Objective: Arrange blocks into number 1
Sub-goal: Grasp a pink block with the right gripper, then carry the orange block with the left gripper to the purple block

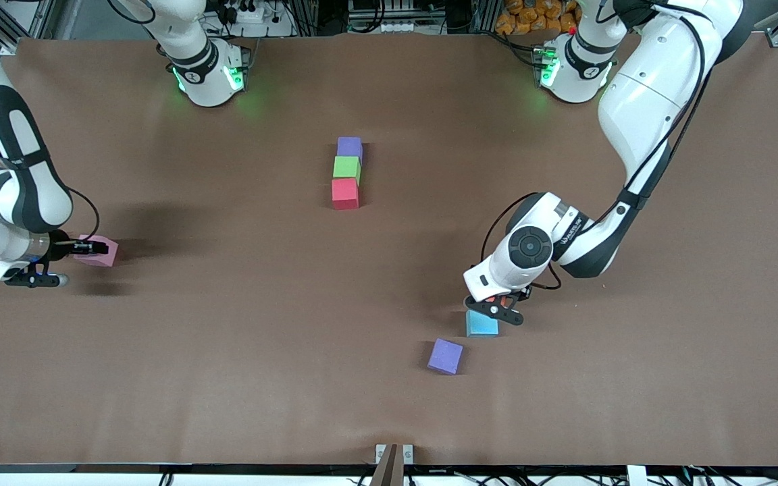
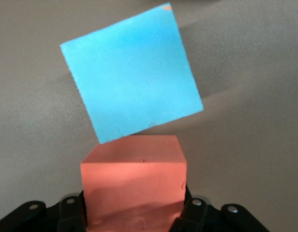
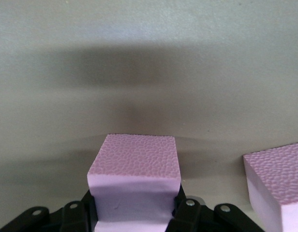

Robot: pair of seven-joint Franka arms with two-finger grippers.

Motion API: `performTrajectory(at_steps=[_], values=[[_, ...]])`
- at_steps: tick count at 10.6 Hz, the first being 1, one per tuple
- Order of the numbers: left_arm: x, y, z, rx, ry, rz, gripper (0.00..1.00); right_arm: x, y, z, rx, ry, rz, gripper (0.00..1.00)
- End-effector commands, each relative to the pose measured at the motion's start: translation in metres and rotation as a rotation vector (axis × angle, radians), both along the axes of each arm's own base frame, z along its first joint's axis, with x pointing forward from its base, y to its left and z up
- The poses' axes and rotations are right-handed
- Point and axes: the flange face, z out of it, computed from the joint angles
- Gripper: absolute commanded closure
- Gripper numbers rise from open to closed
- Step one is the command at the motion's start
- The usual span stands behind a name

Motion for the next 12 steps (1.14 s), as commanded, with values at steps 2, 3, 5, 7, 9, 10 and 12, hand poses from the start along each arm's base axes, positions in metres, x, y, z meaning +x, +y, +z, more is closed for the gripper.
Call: performTrajectory(at_steps=[2,3,5,7,9,10,12], values=[[-0.011,-0.012,0.046,0.036,0.018,0.126,1.0,0.004,0.009,0.025,-0.002,0.0,0.051,0.87],[-0.022,-0.025,0.057,0.045,0.03,0.165,1.0,0.006,0.012,0.031,-0.001,-0.004,0.055,0.88],[-0.062,-0.06,0.07,0.041,0.043,0.229,1.0,0.008,0.018,0.041,0.006,0.0,0.061,0.9],[-0.128,-0.112,0.076,0.039,0.08,0.327,1.0,0.01,0.023,0.05,0.009,0.003,0.065,0.91],[-0.217,-0.172,0.079,0.05,0.132,0.42,1.0,0.014,0.039,0.06,0.025,0.003,0.084,0.92],[-0.263,-0.198,0.078,0.066,0.149,0.442,1.0,0.018,0.042,0.068,0.042,0.006,0.074,0.92],[-0.353,-0.246,0.074,0.106,0.147,0.489,1.0,0.026,0.051,0.081,0.07,0.029,0.072,0.92]])
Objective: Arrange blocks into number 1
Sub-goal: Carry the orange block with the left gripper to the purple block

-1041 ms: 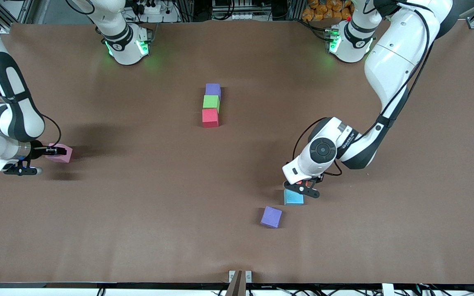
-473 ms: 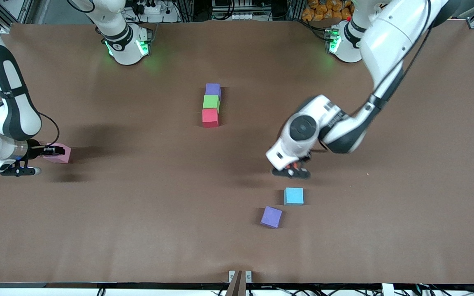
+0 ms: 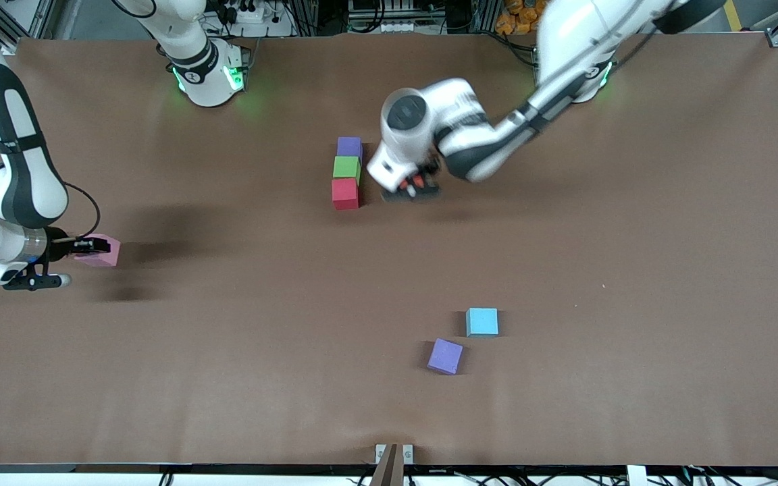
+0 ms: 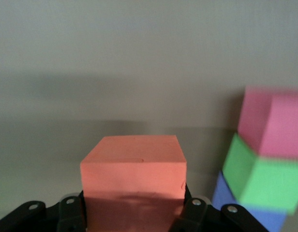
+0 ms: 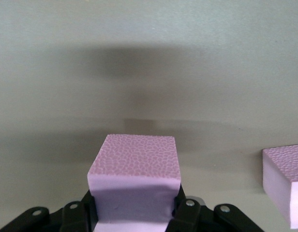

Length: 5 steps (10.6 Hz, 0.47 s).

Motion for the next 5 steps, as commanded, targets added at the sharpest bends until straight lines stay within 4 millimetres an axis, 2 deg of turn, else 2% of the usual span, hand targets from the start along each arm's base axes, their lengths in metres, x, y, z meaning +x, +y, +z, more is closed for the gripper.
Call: performTrajectory(at_steps=[1,2,4,5], values=[[-0.088,-0.035,-0.004,0.054,0.0,0.046,1.0,0.008,0.013,0.023,0.03,0.012,0.002,0.92],[-0.132,-0.05,-0.005,0.067,0.01,0.047,1.0,0.01,0.016,0.026,0.033,0.02,0.006,0.93],[-0.205,-0.071,-0.003,0.052,0.02,0.016,1.0,0.015,0.026,0.032,0.052,0.015,0.012,0.94],[-0.225,-0.078,-0.002,0.02,0.021,-0.002,1.0,0.015,0.03,0.032,0.055,0.019,0.017,0.95]])
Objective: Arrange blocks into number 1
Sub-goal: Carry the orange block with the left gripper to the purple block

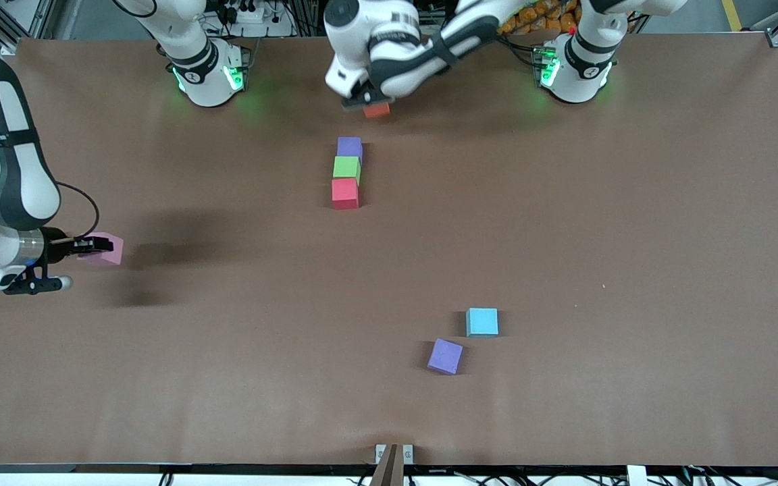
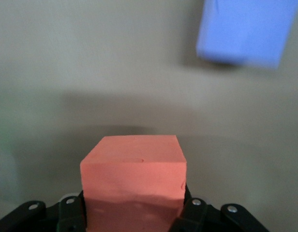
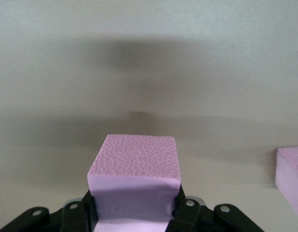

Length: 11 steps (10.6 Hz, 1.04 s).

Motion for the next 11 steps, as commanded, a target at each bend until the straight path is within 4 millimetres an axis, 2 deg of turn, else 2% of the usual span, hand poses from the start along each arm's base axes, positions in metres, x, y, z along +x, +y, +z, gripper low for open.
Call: performTrajectory(at_steps=[1,3,5,6,8,11], values=[[-0.021,-0.009,0.0,-0.056,0.006,0.002,1.0,0.003,0.011,0.009,0.023,0.003,-0.006,0.95],[-0.015,-0.013,-0.002,-0.109,-0.026,-0.021,1.0,0.008,0.026,0.013,0.022,0.004,0.012,0.95],[0.008,-0.012,-0.02,-0.108,-0.06,-0.007,1.0,0.016,0.044,0.024,0.005,0.03,-0.018,0.95],[0.016,-0.014,-0.029,-0.11,-0.062,-0.003,1.0,0.016,0.048,0.024,0.004,0.03,-0.015,0.95],[0.028,-0.023,-0.045,-0.111,-0.07,-0.008,1.0,0.018,0.049,0.02,0.009,0.028,-0.017,0.95],[0.031,-0.036,-0.063,-0.107,-0.097,-0.05,1.0,0.018,0.048,0.018,0.012,0.025,-0.02,0.95]])
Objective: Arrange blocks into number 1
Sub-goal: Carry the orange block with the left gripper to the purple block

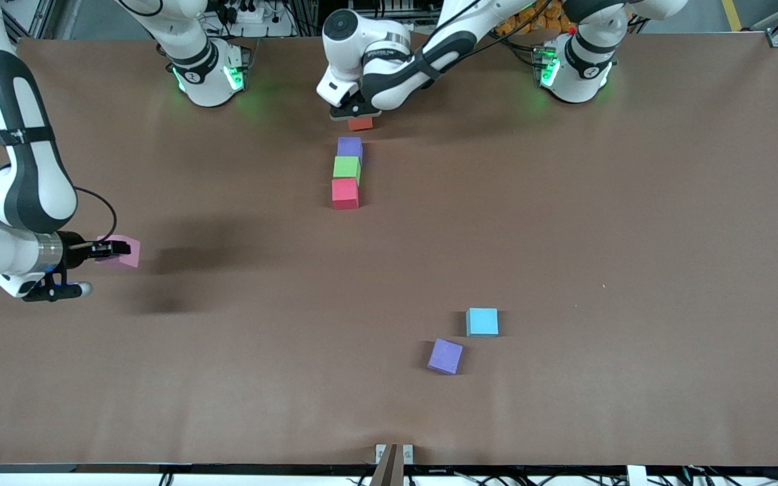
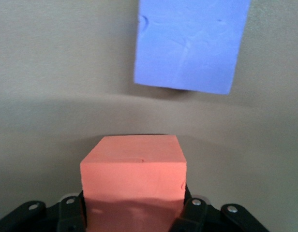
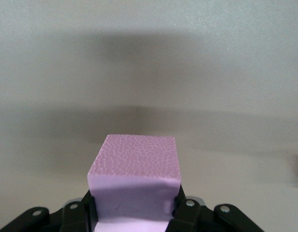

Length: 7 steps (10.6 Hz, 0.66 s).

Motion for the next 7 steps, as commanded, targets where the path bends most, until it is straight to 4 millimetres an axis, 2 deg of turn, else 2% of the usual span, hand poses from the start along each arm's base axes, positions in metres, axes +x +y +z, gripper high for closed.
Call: performTrajectory(at_steps=[1,3,7], values=[[0.008,-0.015,-0.005,-0.022,-0.03,-0.066,1.0,0.003,0.001,0.003,0.018,-0.004,-0.02,0.95],[0.014,-0.017,-0.003,-0.033,-0.027,-0.101,1.0,0.009,0.012,0.01,0.026,-0.018,-0.012,0.95],[0.019,-0.015,-0.007,-0.029,-0.032,-0.113,1.0,0.014,0.032,0.012,0.012,-0.017,-0.032,0.97]])
